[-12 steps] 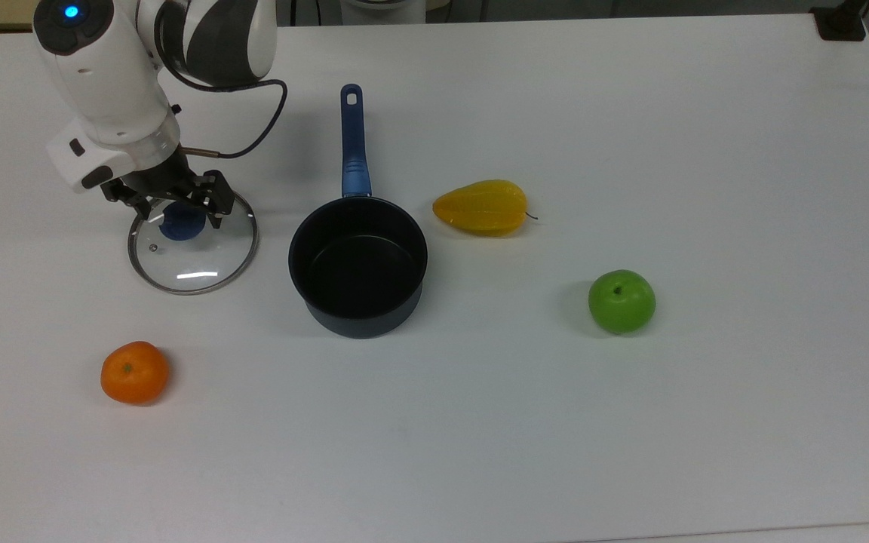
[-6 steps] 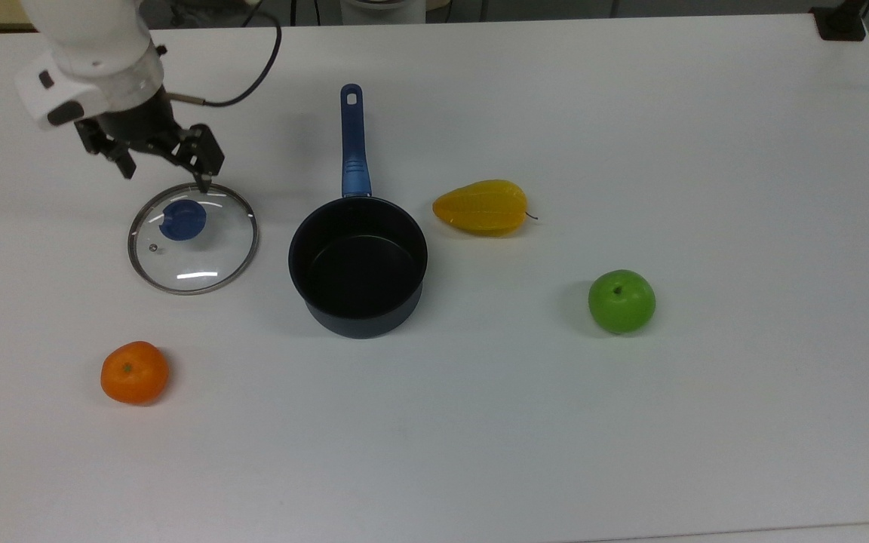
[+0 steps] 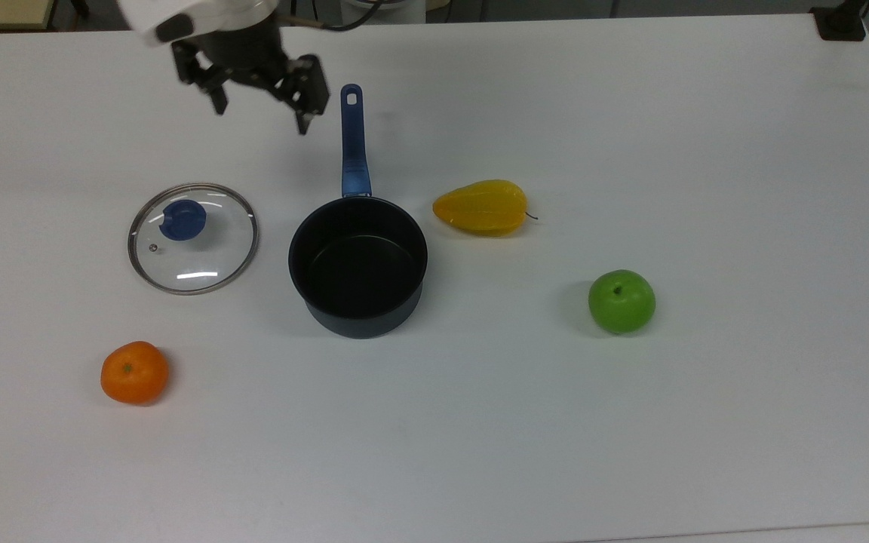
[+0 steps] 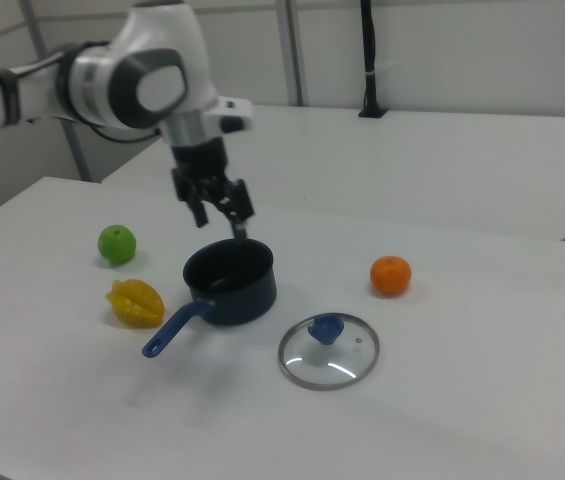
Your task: Open lid
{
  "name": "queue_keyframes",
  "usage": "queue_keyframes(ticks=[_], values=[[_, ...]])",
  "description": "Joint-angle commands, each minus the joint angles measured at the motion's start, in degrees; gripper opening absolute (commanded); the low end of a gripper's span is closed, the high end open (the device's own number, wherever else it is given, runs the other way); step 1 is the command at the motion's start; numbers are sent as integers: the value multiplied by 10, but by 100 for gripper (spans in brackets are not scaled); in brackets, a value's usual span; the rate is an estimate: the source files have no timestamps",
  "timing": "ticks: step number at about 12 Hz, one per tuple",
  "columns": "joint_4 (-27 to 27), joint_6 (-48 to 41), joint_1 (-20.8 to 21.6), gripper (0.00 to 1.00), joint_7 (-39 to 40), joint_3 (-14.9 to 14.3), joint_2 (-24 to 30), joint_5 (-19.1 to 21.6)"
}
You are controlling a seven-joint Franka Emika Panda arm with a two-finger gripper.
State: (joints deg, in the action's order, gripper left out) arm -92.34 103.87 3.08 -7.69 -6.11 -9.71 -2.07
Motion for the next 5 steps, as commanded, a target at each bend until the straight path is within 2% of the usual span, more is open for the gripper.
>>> queue_keyframes(ticks=[1, 5], values=[[-14, -47, 25, 100, -27, -4, 45, -2], [-7, -64, 25, 100, -28, -7, 49, -1]])
